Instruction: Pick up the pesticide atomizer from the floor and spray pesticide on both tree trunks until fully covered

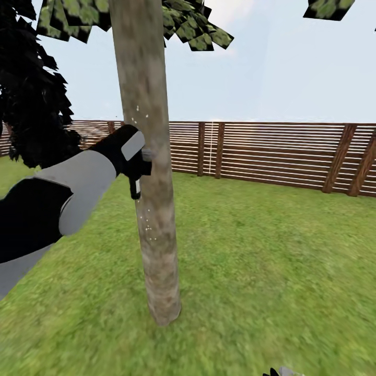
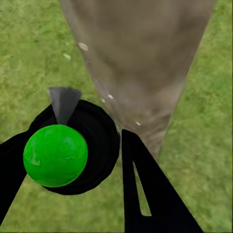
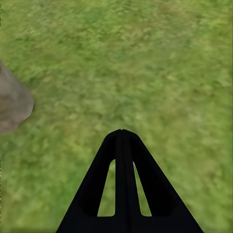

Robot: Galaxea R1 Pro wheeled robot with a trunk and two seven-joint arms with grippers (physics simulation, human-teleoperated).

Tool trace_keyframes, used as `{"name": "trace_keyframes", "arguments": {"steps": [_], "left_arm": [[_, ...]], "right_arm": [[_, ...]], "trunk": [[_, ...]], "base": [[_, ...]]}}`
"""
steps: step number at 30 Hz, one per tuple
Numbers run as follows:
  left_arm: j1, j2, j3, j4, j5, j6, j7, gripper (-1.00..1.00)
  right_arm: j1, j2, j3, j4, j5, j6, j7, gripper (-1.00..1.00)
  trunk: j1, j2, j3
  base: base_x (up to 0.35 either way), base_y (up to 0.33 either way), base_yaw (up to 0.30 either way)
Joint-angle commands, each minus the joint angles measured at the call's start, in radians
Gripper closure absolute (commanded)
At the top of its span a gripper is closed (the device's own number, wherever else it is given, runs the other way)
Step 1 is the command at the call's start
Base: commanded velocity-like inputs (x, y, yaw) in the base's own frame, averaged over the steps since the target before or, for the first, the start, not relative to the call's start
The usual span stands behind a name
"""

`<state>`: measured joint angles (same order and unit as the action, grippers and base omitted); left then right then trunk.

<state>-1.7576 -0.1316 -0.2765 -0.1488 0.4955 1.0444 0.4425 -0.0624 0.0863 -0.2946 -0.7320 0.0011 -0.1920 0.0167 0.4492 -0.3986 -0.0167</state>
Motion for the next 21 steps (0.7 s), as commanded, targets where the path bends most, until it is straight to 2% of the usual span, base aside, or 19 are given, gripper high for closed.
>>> {"name": "trace_keyframes", "arguments": {"steps": [1,2,5,6,10,12,15,16,21], "left_arm": [[0.06,0.001,-0.006,-0.023,0.013,0.003,0.006,1.0],[0.118,0.001,-0.009,-0.059,0.012,0.003,0.007,1.0],[0.206,0.001,-0.012,-0.13,0.01,0.003,0.009,1.0],[0.269,0.002,-0.013,-0.179,0.009,0.003,0.01,1.0],[0.409,0.002,-0.015,-0.274,0.008,0.003,0.011,1.0],[0.521,0.003,-0.015,-0.371,0.007,0.003,0.011,1.0],[0.635,0.004,-0.016,-0.459,0.007,0.003,0.012,1.0],[0.693,0.004,-0.016,-0.491,0.007,0.003,0.013,1.0],[0.866,0.006,-0.013,-0.57,0.008,-0.001,0.01,1.0]], "right_arm": [[-0.001,0.001,-0.003,0.0,0.0,-0.003,0.002,1.0],[-0.001,0.001,-0.003,0.0,0.0,-0.003,0.002,1.0],[-0.001,0.001,-0.003,0.0,0.0,-0.003,0.002,1.0],[-0.001,0.001,-0.003,0.0,0.0,-0.003,0.002,1.0],[-0.001,0.001,-0.003,0.0,0.0,-0.003,0.002,1.0],[-0.001,0.0,-0.002,0.0,0.001,-0.003,0.003,1.0],[-0.001,0.0,-0.002,0.0,0.002,-0.003,0.003,1.0],[-0.001,0.0,-0.001,0.0,0.002,-0.003,0.003,1.0],[-0.001,0.0,0.0,0.0,0.004,-0.003,0.003,1.0]], "trunk": [[0.001,-0.001,-0.002],[0.001,-0.001,-0.002],[0.001,-0.001,-0.002],[0.001,-0.001,-0.002],[0.001,-0.001,-0.002],[0.001,-0.001,-0.002],[0.001,-0.001,-0.002],[0.001,-0.001,-0.002],[0.001,-0.001,-0.002]], "base": [[0.0,0.0,0.0],[0.0,0.0,0.0],[0.0,0.0,0.0],[0.0,0.0,0.0],[0.0,0.0,0.0],[0.0,0.0,0.0],[0.0,0.0,0.0],[0.0,0.0,0.0],[0.0,0.0,0.0]]}}
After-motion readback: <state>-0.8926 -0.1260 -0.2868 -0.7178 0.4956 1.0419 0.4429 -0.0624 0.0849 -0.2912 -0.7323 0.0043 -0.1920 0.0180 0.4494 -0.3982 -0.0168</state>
